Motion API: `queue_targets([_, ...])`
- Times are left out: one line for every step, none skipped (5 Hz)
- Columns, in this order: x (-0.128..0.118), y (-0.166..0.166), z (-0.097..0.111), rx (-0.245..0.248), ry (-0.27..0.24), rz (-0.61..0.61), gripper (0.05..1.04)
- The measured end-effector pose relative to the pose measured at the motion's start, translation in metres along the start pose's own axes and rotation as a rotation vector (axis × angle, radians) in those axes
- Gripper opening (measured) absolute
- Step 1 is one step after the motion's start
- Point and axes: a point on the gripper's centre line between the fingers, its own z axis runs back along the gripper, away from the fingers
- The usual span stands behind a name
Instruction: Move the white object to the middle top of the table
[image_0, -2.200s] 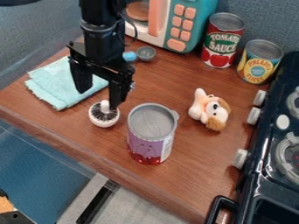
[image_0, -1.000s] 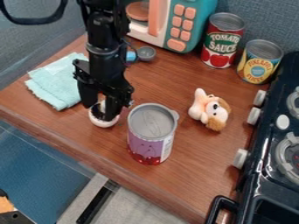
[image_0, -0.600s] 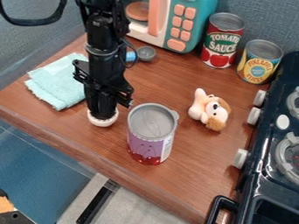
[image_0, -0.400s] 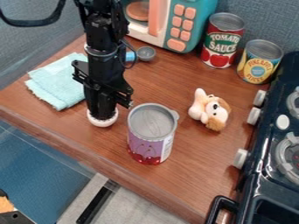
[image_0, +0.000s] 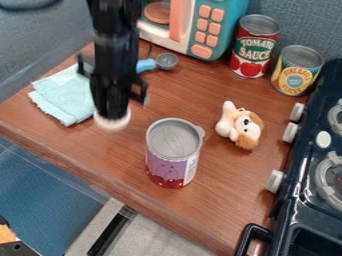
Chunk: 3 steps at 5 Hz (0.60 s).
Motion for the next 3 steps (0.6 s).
queue_targets([0.03, -0.001, 0.038, -0.026, -0.063, 0.038, 0.227])
queue_targets([0.065, -0.019, 0.066, -0.058, -0.116, 0.013, 0.227])
queue_targets([0.098, -0.033, 0.073, -0.052, -0.136, 0.012, 0.227])
